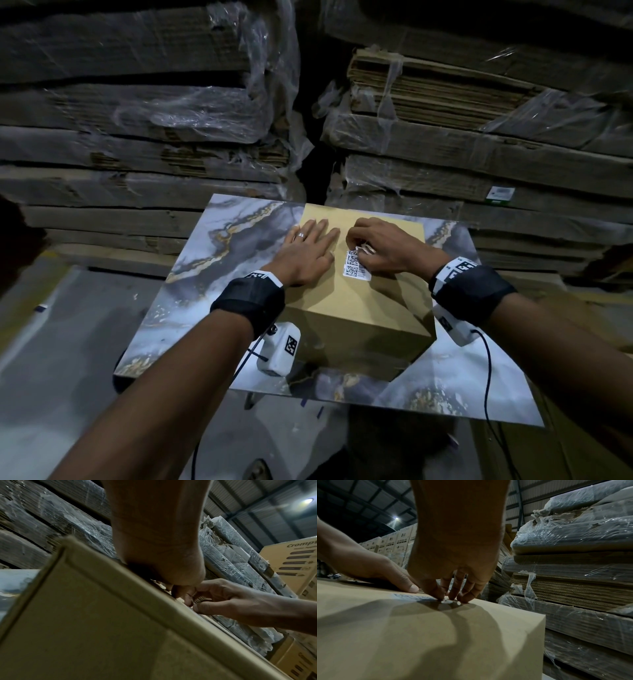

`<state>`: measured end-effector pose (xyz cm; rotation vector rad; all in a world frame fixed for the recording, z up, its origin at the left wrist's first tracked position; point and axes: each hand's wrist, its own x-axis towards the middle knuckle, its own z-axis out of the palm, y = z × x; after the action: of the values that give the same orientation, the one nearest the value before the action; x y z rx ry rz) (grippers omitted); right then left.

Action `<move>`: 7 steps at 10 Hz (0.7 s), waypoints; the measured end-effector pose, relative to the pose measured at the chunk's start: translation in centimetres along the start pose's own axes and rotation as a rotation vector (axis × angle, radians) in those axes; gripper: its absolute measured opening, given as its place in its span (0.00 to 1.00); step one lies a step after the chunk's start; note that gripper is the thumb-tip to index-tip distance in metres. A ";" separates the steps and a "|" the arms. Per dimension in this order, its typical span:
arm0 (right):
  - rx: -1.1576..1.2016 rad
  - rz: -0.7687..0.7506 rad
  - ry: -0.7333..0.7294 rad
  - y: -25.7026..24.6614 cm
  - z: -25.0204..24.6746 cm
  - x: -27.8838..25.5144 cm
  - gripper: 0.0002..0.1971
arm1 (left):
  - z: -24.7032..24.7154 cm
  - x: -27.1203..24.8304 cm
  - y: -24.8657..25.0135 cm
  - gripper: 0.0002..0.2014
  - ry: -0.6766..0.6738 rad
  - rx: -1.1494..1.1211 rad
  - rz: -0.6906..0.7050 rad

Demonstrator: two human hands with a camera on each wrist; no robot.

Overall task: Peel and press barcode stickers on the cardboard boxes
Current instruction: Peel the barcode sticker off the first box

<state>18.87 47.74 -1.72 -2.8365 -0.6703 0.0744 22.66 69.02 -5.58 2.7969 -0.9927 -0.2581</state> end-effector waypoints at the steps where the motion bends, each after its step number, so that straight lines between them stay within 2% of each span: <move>1: 0.016 0.021 0.025 0.2 0.2 -0.2 0.07 | 0.0 -0.1 0.1 0.29 0.000 0.004 -0.003; 2: 0.000 0.028 0.018 0.1 0.4 -0.4 0.15 | -0.1 -0.2 0.3 0.29 0.005 0.011 -0.006; 3: -0.014 0.036 0.012 -0.3 0.2 -0.4 0.16 | -0.2 -0.3 0.4 0.29 0.007 0.011 -0.011; 6: -0.038 0.024 0.030 -0.4 0.5 -0.3 0.13 | -0.3 -0.4 0.5 0.29 0.008 0.012 -0.014; 7: -0.015 0.035 0.027 -0.4 0.3 -0.3 0.09 | -0.3 -0.5 0.5 0.29 0.008 0.009 -0.015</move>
<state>18.41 48.05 -1.93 -2.8588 -0.6180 0.0375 22.04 68.94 -5.13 2.8125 -0.9745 -0.2440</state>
